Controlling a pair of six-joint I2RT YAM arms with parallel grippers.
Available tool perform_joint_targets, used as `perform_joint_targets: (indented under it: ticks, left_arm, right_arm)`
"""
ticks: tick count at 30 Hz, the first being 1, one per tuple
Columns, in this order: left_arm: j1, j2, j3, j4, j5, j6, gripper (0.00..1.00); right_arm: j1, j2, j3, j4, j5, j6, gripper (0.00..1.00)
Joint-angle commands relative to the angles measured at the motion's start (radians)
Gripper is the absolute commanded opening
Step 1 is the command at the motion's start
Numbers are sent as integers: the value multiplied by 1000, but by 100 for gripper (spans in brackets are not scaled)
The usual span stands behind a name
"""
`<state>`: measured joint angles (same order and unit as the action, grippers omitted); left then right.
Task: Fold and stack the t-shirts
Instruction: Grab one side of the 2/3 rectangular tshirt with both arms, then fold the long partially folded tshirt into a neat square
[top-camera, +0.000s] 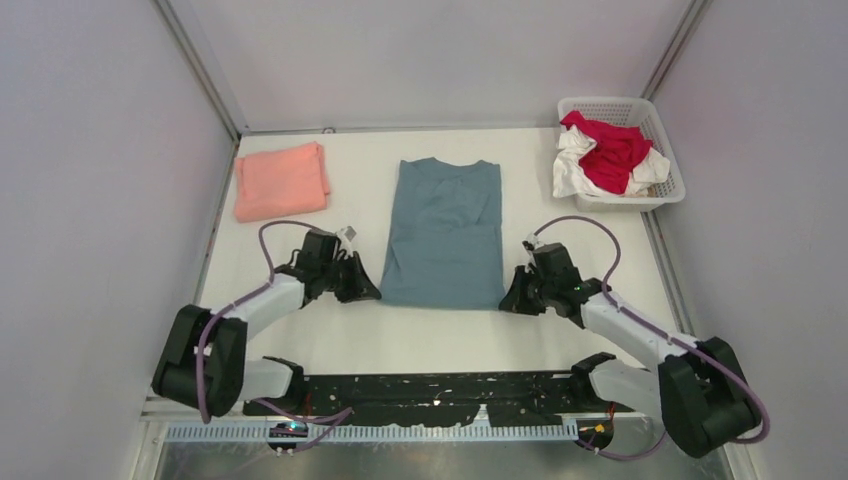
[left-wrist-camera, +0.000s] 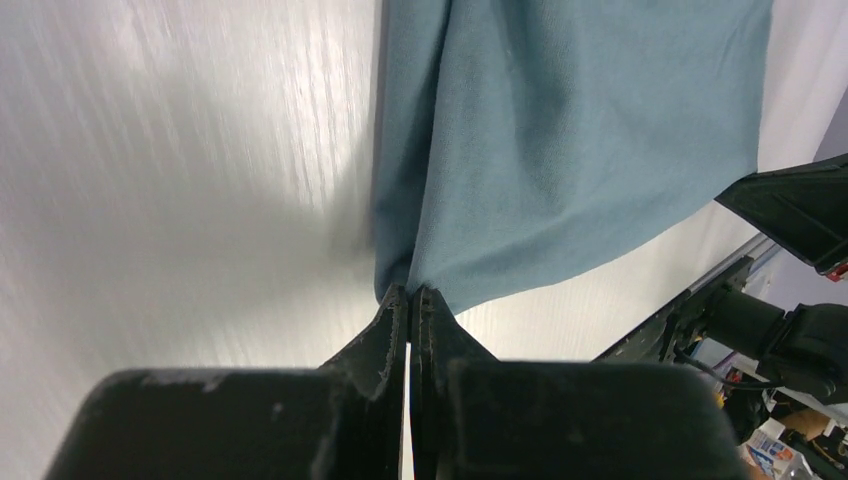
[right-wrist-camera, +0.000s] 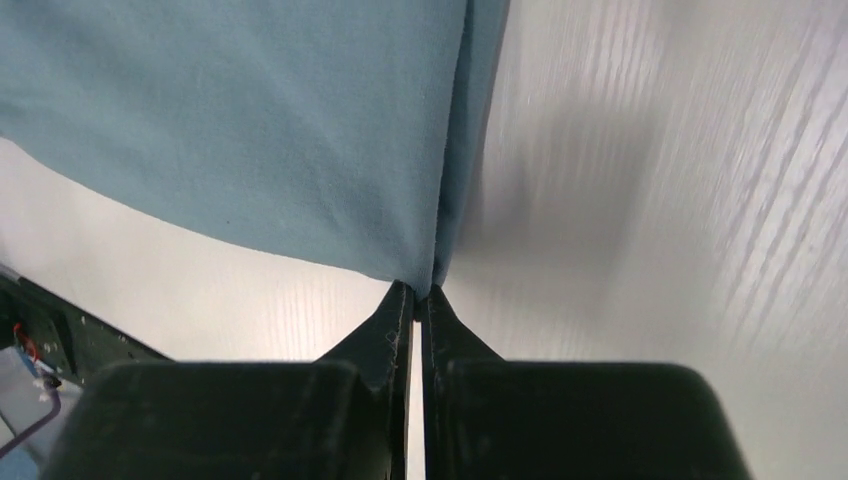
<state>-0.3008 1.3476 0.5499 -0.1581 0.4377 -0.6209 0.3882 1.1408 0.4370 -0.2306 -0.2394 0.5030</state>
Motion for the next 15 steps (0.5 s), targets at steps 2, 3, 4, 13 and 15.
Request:
perform_joint_targets:
  ticks: [2,3,4,13,15]
  left_arm:
    - [4,-198,-88,-109,-4,9,0]
    - [1,-239,-101,-129,29,0,0]
    - [-6,-283,-105,-159,71,-7,0]
    - [-66,-614,68,-487,37,-39,0]
    - [-66,-618,84,-412,59,-81,0]
  right_arm:
    - [4,-212,-47,-236,-116,-11,6]
    - [6,-263,-49,-272,-149,-1,5]
    - [10,-287,-44,-289,-223,3,5]
    - [26,-488,211,-562,-430,-71,6]
    - [25,-478,242,-542,-433,-82,5]
